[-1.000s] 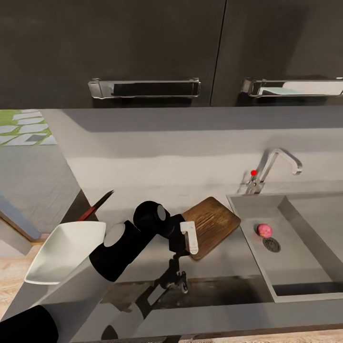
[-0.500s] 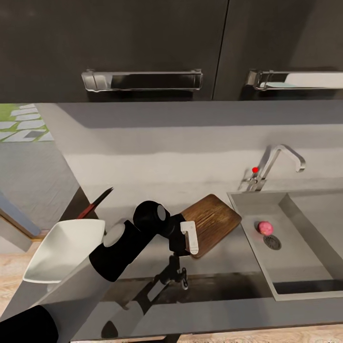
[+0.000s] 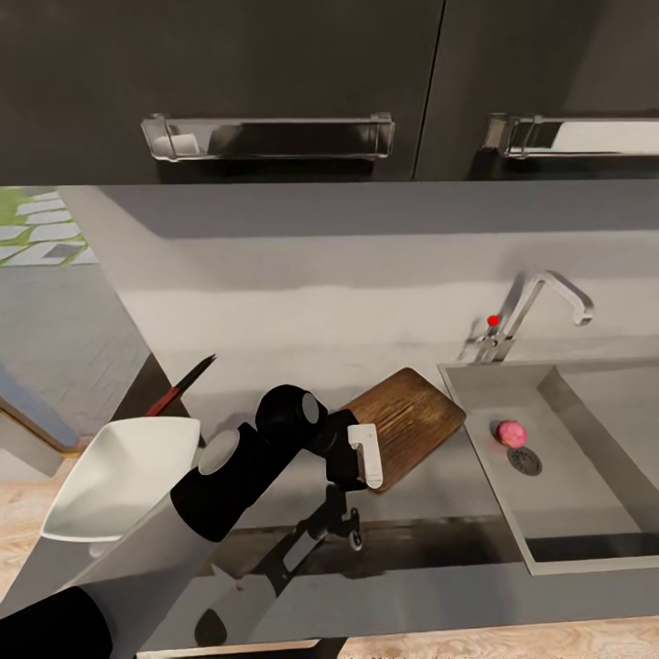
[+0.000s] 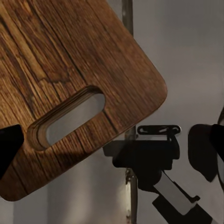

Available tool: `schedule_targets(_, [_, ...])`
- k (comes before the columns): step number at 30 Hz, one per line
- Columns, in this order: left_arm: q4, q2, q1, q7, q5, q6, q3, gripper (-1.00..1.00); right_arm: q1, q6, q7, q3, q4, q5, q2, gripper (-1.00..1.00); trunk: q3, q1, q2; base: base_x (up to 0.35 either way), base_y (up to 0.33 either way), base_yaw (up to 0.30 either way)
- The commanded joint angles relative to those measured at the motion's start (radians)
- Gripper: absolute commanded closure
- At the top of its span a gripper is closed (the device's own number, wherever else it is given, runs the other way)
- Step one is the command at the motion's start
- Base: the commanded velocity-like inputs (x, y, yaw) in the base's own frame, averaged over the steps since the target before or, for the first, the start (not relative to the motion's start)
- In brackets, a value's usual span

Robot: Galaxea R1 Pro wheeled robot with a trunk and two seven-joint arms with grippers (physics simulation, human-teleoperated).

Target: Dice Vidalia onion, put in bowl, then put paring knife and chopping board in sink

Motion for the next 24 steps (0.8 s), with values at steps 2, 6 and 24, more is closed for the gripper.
schedule_targets(2, [-0.001, -0.001, -0.001, -0.008, -0.008, 0.009, 0.0, -1.0, 0.0, 0.003, 0.001, 0.008, -0.001, -0.01, -0.001, -1.0, -0.005, 0.0, -0.002, 0.0, 0.0, 0.0])
schedule_targets(6, [-0.002, -0.001, -0.001, -0.008, -0.008, 0.009, 0.0, -1.0, 0.0, 0.003, 0.001, 0.009, -0.001, -0.01, -0.001, -1.0, -0.011, 0.0, -0.002, 0.0, 0.0, 0.0])
schedule_targets(24, [-0.003, 0.0, -0.001, -0.008, -0.013, 0.009, 0.0, -1.0, 0.0, 0.003, 0.001, 0.008, -0.001, -0.01, 0.008, -1.0, -0.04, 0.0, -0.002, 0.0, 0.0, 0.0])
